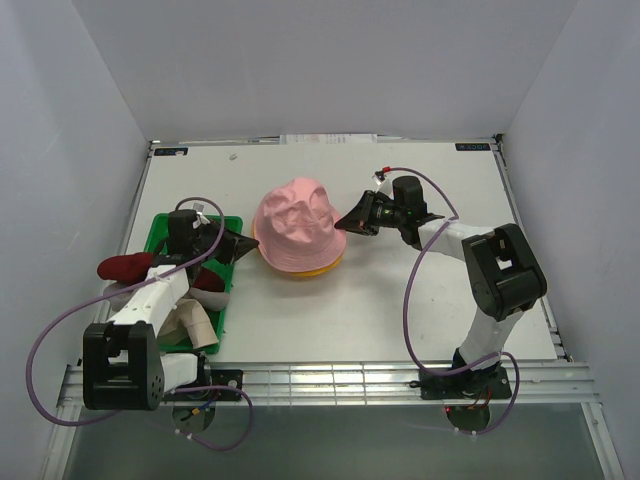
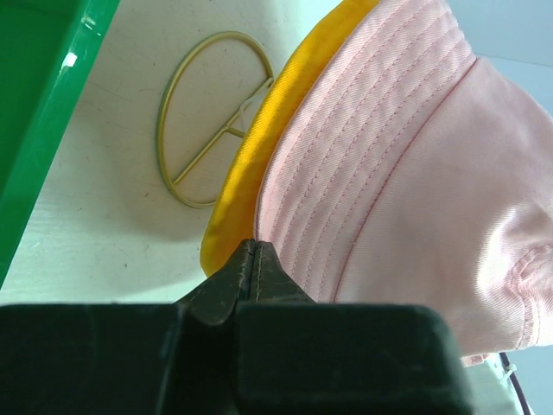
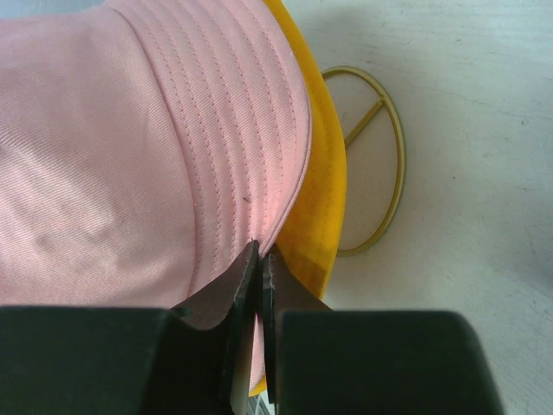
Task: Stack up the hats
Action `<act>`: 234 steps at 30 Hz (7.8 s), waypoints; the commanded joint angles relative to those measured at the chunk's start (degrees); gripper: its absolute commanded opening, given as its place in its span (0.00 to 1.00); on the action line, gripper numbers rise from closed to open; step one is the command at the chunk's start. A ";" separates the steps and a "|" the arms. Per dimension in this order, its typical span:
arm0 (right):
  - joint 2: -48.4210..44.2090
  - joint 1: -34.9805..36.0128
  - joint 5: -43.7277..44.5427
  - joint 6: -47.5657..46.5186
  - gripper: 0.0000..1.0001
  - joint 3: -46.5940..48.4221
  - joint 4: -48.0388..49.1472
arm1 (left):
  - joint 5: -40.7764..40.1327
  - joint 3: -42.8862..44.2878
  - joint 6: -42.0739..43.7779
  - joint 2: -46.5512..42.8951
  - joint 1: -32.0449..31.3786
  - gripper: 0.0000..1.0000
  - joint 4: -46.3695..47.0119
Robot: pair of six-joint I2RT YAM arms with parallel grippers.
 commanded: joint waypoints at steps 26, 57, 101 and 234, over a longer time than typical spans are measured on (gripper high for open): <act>5.01 -0.92 1.11 -4.43 0.08 1.45 -2.17 | -11.85 5.72 9.93 6.68 0.09 0.00 -12.15; 3.43 -1.01 4.90 -14.01 0.24 9.97 -13.25 | -10.00 14.24 17.05 8.00 -1.58 0.00 -18.57; -9.14 -3.47 -0.38 -15.15 0.45 13.49 -24.15 | -65.80 34.55 -0.60 -7.29 -1.58 0.61 -64.69; -7.29 8.57 -13.30 23.51 0.70 23.42 9.42 | 14.43 36.39 17.23 -12.66 -0.96 0.00 10.43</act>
